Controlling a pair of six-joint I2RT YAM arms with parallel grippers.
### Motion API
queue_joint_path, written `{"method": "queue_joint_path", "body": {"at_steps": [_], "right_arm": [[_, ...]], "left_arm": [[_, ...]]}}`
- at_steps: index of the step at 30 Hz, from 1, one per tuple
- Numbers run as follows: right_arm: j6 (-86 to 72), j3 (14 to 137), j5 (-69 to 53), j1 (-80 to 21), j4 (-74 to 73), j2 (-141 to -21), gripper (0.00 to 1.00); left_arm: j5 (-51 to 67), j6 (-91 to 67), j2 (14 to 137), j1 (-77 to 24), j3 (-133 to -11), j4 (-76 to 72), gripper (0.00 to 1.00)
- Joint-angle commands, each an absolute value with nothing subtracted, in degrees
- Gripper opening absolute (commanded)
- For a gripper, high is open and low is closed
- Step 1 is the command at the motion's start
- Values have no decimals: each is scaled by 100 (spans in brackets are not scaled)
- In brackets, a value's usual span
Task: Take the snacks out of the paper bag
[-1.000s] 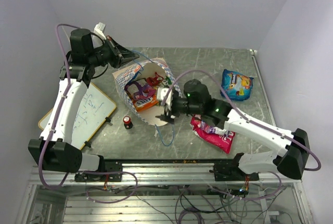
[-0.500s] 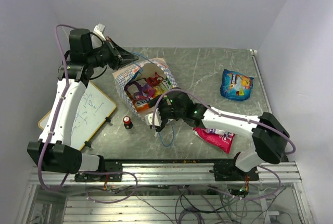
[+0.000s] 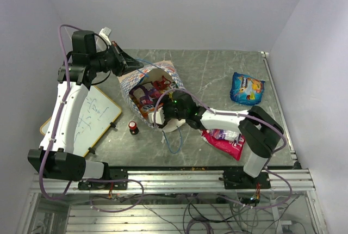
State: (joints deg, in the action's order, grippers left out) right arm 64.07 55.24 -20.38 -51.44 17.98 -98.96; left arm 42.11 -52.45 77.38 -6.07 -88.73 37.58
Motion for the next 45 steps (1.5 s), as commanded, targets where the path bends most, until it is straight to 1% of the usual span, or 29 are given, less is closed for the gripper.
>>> {"method": "queue_joint_path", "body": {"at_steps": [1,8,11,14,21,28,32,36,39,41,45], "right_arm": [[6447,5696,-2152,-4943,2473,-10246,66],[6264,5957,-2170,-4892,2943,-10648,65],[6153,6007,-1931,-4885,3270,-10798,66],[6131,6157,-1884,-4842,3259,-10911,66],[6037,6402,-2233,-4773,3208,-11210,65],[5871,6569,-2540,-4755,3206,-11491,67],[5867,6570,-2646,-4829,2736,-11279,70],[5818,6288,-2750,-4877,2535,-10894,74],[5696,6046,-2666,-4928,2770,-10817,76],[5663,6110,-2586,-4971,2826,-10955,76],[5539,6349,-1949,-5081,3566,-11432,76]], "left_arm": [[4356,-4828,7654,-545,-9035,4211,7],[4450,-4882,7623,-545,-8833,4101,7],[4437,-4741,7690,-545,-8941,4278,7],[4405,-4569,7757,-545,-9112,4538,7],[4551,-4478,7919,-545,-9152,4547,7],[4548,-4053,8230,-545,-9545,5021,7],[4551,-3877,8355,-545,-9718,5248,7],[4615,-3757,8482,-545,-9845,5391,7],[4677,-3745,8531,-545,-9867,5377,7],[4712,-3740,8549,-545,-9846,5349,7],[4741,-3699,8544,-545,-9856,5400,7]]}}
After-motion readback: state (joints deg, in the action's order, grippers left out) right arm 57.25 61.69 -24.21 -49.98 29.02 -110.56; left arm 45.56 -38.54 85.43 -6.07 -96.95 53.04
